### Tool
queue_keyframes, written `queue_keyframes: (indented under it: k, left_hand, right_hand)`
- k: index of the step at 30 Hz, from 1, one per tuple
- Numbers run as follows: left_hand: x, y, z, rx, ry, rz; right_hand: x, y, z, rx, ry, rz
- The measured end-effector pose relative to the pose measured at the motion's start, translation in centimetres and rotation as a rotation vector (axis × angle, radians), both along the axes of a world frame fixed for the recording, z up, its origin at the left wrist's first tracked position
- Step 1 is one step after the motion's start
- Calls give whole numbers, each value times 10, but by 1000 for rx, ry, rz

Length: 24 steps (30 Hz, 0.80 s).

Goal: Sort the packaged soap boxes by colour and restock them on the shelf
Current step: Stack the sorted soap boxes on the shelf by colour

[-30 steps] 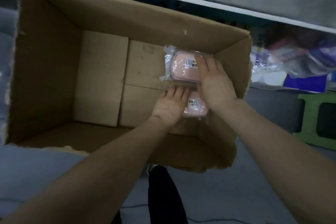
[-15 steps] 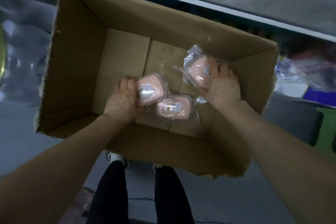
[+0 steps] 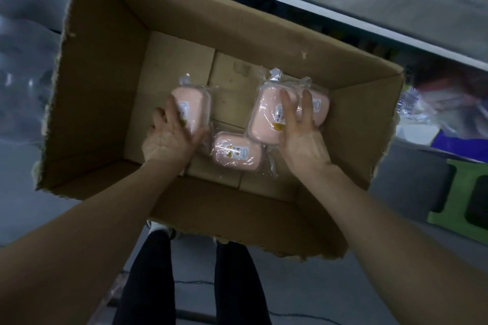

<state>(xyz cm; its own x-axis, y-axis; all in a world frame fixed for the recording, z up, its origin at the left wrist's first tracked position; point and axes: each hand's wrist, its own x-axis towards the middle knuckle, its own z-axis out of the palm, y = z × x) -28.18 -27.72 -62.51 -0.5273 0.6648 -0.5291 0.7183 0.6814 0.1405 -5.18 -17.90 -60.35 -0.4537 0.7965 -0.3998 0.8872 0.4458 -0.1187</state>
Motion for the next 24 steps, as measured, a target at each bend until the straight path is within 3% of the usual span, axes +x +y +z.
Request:
queue_keyframes:
  k: [3,5,7,9,11,13,18,24]
  left_hand:
    - [-4,1,6,-91,-2,-121]
    - [-11,3,10,-29,98,-271]
    - [-25,5,10,22,117,-487]
    - [-38,8,7,-52,139,-819]
    - [-46,13,0,-104,278,-1112]
    - [-48,18,-11,-166,365,-1243]
    - [-52,27,-20,-178,398,-1229]
    - [-73,13,-15,-64,271,-814]
  right_hand:
    - [1,10,5,79,-89,216]
    - [-5,18,11,65,-199,428]
    - [-14,26,14,51,-283,618]
    - [-25,33,11,42,-353,740]
    - [-34,40,3,3,-396,786]
    - [-40,46,-4,-12,-422,769]
    - [-52,54,-2,46,-451,726]
    - [-73,52,-13,61,-537,710]
